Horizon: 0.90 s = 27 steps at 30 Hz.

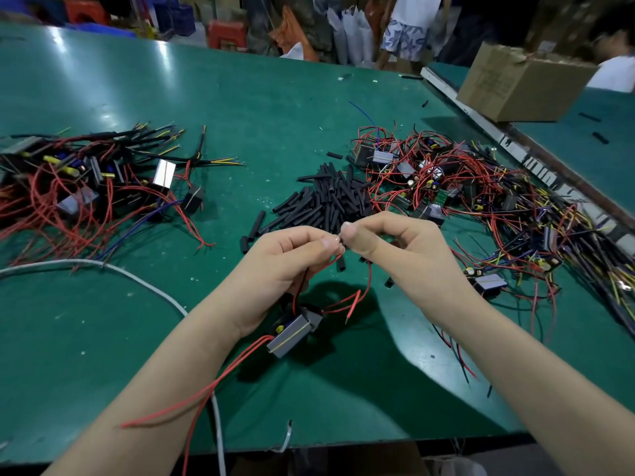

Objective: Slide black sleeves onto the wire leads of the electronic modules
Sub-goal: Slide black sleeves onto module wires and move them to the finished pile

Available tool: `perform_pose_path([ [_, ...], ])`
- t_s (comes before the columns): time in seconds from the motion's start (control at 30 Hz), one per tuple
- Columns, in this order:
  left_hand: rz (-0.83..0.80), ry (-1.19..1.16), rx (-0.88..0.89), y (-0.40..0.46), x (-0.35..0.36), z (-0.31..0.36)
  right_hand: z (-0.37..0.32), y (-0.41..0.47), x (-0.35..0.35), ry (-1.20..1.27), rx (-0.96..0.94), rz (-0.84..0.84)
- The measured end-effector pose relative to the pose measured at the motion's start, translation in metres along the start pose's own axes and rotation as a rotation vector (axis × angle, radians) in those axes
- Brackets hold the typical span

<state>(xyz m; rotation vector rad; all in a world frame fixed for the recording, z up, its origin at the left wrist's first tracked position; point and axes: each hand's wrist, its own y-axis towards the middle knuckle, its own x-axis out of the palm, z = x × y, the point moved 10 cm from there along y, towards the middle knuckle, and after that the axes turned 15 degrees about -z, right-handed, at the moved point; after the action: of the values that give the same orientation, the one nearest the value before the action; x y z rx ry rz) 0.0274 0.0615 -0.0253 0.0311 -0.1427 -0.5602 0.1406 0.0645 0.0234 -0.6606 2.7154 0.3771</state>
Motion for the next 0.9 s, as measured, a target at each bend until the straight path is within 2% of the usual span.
perform_pose_path([
  [0.23,0.073,0.046,0.034,-0.001,-0.006,0.001,0.005,0.0,-0.001,0.07,0.081,0.049],
  [0.37,0.095,0.065,0.055,-0.001,-0.008,0.003,-0.003,-0.003,0.001,-0.038,0.044,0.043],
  [0.57,0.098,0.104,0.051,-0.002,-0.007,0.004,0.003,0.002,0.003,-0.047,0.025,0.046],
  [0.7,0.101,0.091,0.06,-0.002,-0.007,0.006,0.016,0.004,0.007,0.19,0.047,0.041],
  [0.8,0.084,0.1,0.093,-0.001,-0.004,0.008,0.03,0.003,0.013,0.411,0.076,0.122],
  [0.9,0.096,0.157,0.094,0.0,-0.005,0.008,0.04,-0.001,0.012,0.503,0.1,0.254],
])
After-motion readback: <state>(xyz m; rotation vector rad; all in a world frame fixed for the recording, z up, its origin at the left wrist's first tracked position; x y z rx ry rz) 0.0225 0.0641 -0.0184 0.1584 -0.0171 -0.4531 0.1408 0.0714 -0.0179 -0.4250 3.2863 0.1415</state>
